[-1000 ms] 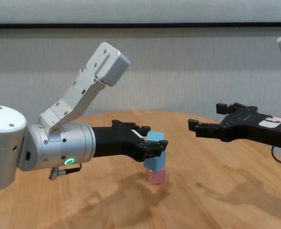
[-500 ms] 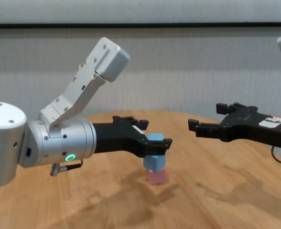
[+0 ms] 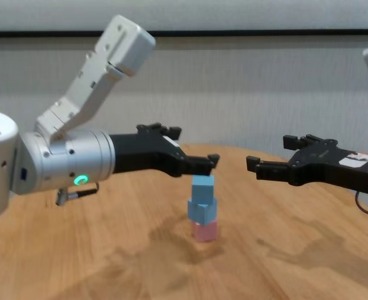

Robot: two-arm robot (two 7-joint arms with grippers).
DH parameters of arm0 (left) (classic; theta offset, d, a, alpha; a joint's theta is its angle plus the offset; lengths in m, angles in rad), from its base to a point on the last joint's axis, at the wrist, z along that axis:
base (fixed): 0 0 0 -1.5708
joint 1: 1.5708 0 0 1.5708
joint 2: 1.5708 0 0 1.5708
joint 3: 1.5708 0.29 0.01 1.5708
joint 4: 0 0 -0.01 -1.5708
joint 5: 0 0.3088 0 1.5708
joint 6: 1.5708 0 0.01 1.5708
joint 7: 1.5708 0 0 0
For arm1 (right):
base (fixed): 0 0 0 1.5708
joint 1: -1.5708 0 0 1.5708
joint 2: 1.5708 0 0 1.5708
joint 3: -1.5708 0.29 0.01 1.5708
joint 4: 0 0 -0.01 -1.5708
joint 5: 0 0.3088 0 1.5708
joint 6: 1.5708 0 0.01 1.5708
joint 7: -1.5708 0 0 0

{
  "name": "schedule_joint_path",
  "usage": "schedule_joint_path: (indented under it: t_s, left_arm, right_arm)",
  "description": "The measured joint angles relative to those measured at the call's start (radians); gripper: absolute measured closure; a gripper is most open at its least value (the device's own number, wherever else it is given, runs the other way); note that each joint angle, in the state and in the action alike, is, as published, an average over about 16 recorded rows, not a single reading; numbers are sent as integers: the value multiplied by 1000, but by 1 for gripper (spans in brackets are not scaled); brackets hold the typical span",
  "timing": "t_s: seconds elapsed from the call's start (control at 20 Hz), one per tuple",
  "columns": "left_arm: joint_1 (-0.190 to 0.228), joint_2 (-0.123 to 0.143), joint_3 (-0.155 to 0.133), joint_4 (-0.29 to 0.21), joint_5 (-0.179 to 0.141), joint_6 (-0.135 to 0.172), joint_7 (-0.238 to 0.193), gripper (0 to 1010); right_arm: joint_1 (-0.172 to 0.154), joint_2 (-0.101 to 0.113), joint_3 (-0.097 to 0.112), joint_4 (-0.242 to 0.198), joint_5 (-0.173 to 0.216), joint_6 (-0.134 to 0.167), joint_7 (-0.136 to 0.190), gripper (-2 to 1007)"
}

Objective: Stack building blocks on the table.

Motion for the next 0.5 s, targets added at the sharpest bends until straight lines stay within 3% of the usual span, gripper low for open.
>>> schedule_joint_path:
  t_s: [0.5]
  left_arm:
    - [17, 39, -40, -50, -6, 25, 31, 10]
  right_arm:
    - [0, 0, 0, 0, 0, 0, 0, 0]
